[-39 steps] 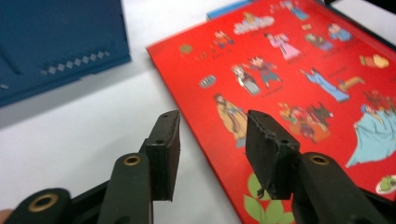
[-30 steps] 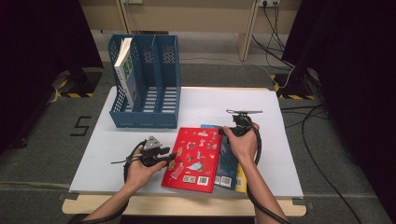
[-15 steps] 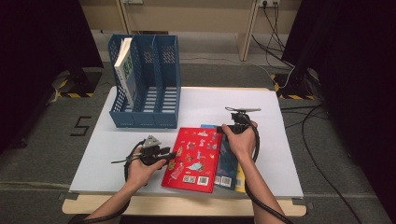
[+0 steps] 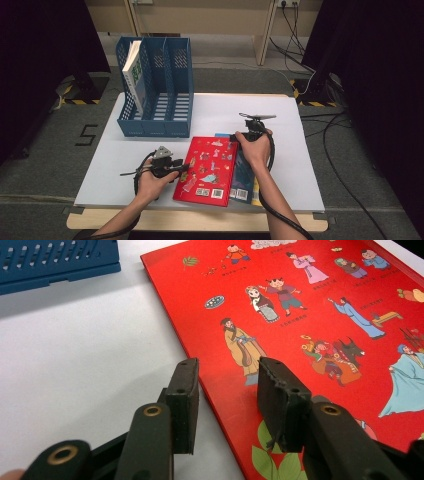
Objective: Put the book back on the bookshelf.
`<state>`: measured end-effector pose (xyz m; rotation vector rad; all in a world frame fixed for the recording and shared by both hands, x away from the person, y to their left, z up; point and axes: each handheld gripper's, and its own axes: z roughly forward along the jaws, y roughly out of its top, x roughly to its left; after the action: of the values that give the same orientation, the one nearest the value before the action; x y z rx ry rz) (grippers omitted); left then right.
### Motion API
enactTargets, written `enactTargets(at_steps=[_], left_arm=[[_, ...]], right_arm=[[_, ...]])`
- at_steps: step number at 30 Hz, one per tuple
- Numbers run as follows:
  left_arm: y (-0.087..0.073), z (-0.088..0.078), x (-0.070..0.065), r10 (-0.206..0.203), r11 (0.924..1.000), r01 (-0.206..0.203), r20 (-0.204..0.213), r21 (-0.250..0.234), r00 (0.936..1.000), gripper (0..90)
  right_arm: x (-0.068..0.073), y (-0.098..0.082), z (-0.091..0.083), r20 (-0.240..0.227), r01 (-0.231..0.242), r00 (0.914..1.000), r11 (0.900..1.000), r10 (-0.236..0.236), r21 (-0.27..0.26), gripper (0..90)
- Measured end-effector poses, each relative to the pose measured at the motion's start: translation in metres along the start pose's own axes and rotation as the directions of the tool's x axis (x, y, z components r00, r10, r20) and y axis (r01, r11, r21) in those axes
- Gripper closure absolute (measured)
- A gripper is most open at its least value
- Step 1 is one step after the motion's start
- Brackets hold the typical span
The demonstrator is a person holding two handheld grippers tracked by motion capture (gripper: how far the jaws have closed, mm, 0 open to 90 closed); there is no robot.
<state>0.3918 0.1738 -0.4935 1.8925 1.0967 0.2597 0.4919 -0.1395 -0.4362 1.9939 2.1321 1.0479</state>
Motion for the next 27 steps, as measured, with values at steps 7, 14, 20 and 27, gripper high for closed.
enactTargets(at_steps=[7,14,20,27], left_arm=[[0.0003,0.0002,0.0007,0.000,1.0000,0.000,0.008,0.003,1.0000,61.6],[0.0000,0.0001,0.0002,0.006,1.0000,-0.006,0.007,0.003,1.0000,62.2],[-0.0003,0.0001,-0.0001,0.008,1.0000,-0.008,0.009,0.000,0.9999,62.9],[-0.0013,0.0001,-0.0010,0.008,0.9999,-0.008,0.002,-0.007,1.0000,63.1]], right_arm=[[0.0000,0.0024,0.0030,-0.007,-0.007,0.9999,1.000,0.007,-0.002,46.8],[0.0004,0.0018,0.0039,-0.016,-0.010,0.9998,1.000,0.010,-0.003,47.0],[0.0012,0.0019,0.0044,-0.033,-0.023,0.9992,1.000,0.023,0.004,48.1],[0.0000,0.0009,0.0035,-0.060,-0.031,0.9977,0.999,0.031,0.016,48.3]])
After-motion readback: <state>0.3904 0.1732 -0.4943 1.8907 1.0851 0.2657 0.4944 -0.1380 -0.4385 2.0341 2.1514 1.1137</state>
